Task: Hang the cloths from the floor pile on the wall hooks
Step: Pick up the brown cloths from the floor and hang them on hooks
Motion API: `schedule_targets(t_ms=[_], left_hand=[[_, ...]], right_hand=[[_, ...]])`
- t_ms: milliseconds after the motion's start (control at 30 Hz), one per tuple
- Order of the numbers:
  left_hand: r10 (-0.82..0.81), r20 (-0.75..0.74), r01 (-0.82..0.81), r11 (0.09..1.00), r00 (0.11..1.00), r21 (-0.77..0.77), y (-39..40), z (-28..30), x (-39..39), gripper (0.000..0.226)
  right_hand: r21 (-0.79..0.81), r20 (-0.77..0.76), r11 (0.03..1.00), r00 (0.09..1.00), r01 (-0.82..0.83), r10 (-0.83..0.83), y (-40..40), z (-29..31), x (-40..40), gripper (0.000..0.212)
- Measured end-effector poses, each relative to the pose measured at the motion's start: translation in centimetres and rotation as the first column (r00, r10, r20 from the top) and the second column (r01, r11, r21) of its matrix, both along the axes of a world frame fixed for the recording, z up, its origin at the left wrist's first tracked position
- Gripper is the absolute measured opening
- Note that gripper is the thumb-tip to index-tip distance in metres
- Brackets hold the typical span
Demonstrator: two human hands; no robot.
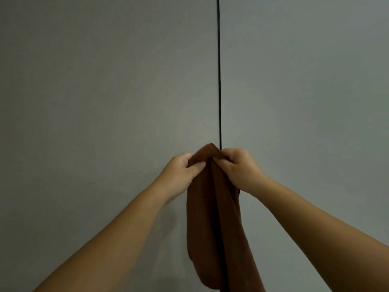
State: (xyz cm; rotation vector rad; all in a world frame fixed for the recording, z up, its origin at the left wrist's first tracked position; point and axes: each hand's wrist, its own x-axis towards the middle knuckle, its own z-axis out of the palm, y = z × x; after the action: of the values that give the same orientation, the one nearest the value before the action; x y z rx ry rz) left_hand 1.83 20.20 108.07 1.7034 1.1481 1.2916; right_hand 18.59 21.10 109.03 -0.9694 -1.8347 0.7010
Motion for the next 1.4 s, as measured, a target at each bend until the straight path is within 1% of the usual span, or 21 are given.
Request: schedule_targets(t_ms=[67, 133, 233, 300, 367, 433, 500, 600, 633, 667, 733, 833, 867, 933, 1033, 1067, 1133, 1200, 1267, 1333, 1400], left_hand=[[0.065, 0.046, -0.068, 0.996, 0.997, 0.056, 0.1, 0.5, 0.2, 0.015], [0.096, 0.022, -0.098, 0.985, 0.995, 0.141, 0.1, 1.4, 0.5, 0.015], [0.138, -0.114, -0.099, 0.951, 0.984, 0.293, 0.0, 3.1, 0.9, 0.015], [0.165, -0.084, -0.126, 0.929, 0.983, 0.348, 0.0, 4.4, 0.8, 0.013], [0.176, -0.022, -0.155, 0.913, 0.984, 0.378, 0.0, 5.6, 0.4, 0.011], [0.224, -0.013, -0.199, 0.891, 0.975, 0.408, -0.1, 6.3, -0.3, 0.01], [0.343, -0.067, -0.285, 0.861, 0.937, 0.421, 0.0, 6.1, -1.5, 0.01], [0.516, -0.21, -0.43, 0.833, 0.83, 0.347, 0.3, 4.4, -4.3, 0.011], [0.532, -0.235, -0.463, 0.837, 0.813, 0.291, 0.4, 3.5, -5.2, 0.01], [0.523, -0.251, -0.473, 0.849, 0.814, 0.235, 0.2, 2.7, -5.8, 0.018], [0.401, -0.282, -0.365, 0.915, 0.871, 0.173, -0.1, 0.8, -6.0, 0.036], [0.081, -0.307, -0.057, 0.994, 0.948, 0.088, -1.2, -1.1, -4.2, 0.045], [0.028, -0.309, -0.01, 0.998, 0.951, 0.061, -1.4, -1.5, -3.4, 0.047], [0.019, -0.338, -0.005, 0.999, 0.941, 0.041, -1.3, -1.9, -1.8, 0.044], [0.038, -0.288, -0.022, 0.998, 0.957, 0.059, -0.7, -2.4, -0.1, 0.017], [0.03, -0.25, -0.019, 0.999, 0.968, 0.044, -0.6, -2.5, 0.4, 0.013], [0.053, -0.209, -0.049, 0.998, 0.976, 0.027, -0.2, -2.6, 0.9, 0.014], [0.206, -0.226, -0.188, 0.977, 0.952, 0.098, -0.2, -2.1, 0.9, 0.014], [0.365, -0.24, -0.316, 0.923, 0.9, 0.217, -0.2, -1.0, 0.4, 0.017], [0.421, -0.269, -0.335, 0.889, 0.866, 0.311, -0.5, 0.3, -0.3, 0.019], [0.463, -0.291, -0.345, 0.86, 0.837, 0.377, -0.8, 1.7, -1.3, 0.018]], right_hand=[[0.001, 0.01, 1.0, 1.0, 0.016, -0.016, 0.0, -0.1, 0.2, 0.022], [-0.05, 0.022, 0.999, 1.0, 0.012, -0.011, 0.0, -0.9, 0.6, 0.019], [-0.201, 0.077, 0.98, 0.997, 0.008, 0.008, 0.1, -3.2, 1.2, 0.016], [-0.307, 0.091, 0.952, 0.995, -0.012, 0.042, 0.2, -5.1, 1.7, 0.016], [-0.398, 0.029, 0.915, 0.996, -0.064, 0.082, 0.1, -7.0, 1.9, 0.019], [-0.438, -0.116, 0.894, 0.992, -0.098, 0.052, 0.0, -8.5, 1.8, 0.022], [-0.391, -0.223, 0.919, 0.973, -0.043, -0.049, -0.1, -8.9, 1.7, 0.024], [-0.186, -0.13, 0.973, 0.978, 0.136, -0.162, 0.0, -7.4, 1.9, 0.026], [-0.111, -0.088, 0.981, 0.981, 0.162, -0.172, -0.1, -6.3, 2.0, 0.025], [-0.036, -0.043, 0.985, 0.985, 0.167, -0.169, -0.2, -5.1, 2.0, 0.024], [0.1, 0.118, 0.986, 0.982, 0.134, -0.145, -0.4, -2.5, 1.7, 0.02], [0.237, 0.363, 0.968, 0.917, 0.083, -0.168, -0.9, 0.1, 0.4, 0.022], [0.269, 0.394, 0.96, 0.9, 0.082, -0.187, -1.0, 0.7, -0.1, 0.022], [0.31, 0.413, 0.947, 0.886, 0.084, -0.214, -1.3, 1.5, -0.8, 0.022], [0.317, 0.418, 0.945, 0.883, 0.08, -0.215, -1.7, 1.9, -1.1, 0.023], [0.307, 0.411, 0.949, 0.888, 0.079, -0.207, -1.8, 1.9, -0.9, 0.023], [0.285, 0.395, 0.955, 0.897, 0.086, -0.198, -1.9, 1.8, -0.5, 0.024], [0.251, 0.402, 0.963, 0.893, 0.104, -0.201, -1.8, 1.3, 0.2, 0.025], [0.159, 0.438, 0.98, 0.882, 0.116, -0.176, -1.4, 0.4, 1.1, 0.024], [0.027, 0.433, 0.993, 0.894, 0.117, -0.117, -1.3, -1.1, 1.6, 0.023], [-0.094, 0.37, 0.989, 0.926, 0.113, -0.071, -1.1, -3.2, 1.8, 0.025]])
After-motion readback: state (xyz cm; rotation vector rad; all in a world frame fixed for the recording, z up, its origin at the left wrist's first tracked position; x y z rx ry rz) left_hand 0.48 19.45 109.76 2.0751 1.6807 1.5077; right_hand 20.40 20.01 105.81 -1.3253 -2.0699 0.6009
